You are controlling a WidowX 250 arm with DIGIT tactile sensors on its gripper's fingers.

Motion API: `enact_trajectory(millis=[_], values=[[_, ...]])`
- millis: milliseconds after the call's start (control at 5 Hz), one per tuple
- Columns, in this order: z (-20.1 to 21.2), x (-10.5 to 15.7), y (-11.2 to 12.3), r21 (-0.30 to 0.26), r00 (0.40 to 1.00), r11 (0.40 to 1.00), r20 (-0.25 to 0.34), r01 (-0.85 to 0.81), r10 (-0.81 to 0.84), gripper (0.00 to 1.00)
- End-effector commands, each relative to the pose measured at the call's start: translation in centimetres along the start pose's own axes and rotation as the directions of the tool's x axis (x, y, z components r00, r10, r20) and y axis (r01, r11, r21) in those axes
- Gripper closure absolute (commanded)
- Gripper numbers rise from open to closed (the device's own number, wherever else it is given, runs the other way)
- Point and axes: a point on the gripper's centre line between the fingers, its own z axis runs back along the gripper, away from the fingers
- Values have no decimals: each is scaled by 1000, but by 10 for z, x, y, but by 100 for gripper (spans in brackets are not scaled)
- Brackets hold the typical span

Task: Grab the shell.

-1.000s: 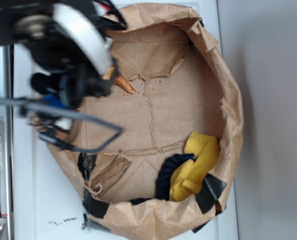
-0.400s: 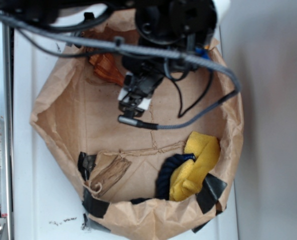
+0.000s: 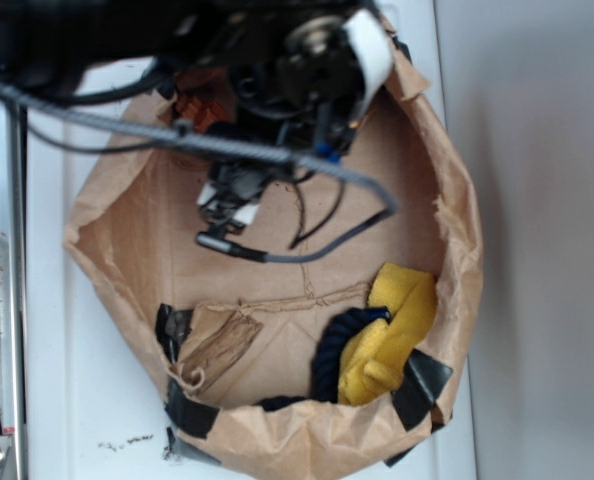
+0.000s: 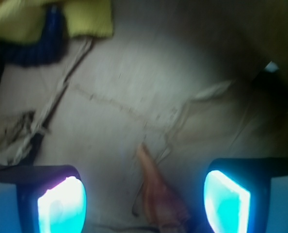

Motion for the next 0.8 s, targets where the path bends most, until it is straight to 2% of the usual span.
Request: enact_trajectory(millis=[0,200,600], values=[[0,-14,-12,76,998,996,27,53,-55,0],[-12,-17,-15,106,999,993,15,48,-50,0],[-33,-8,-5,152,1000,988,-30,6,-1,0]])
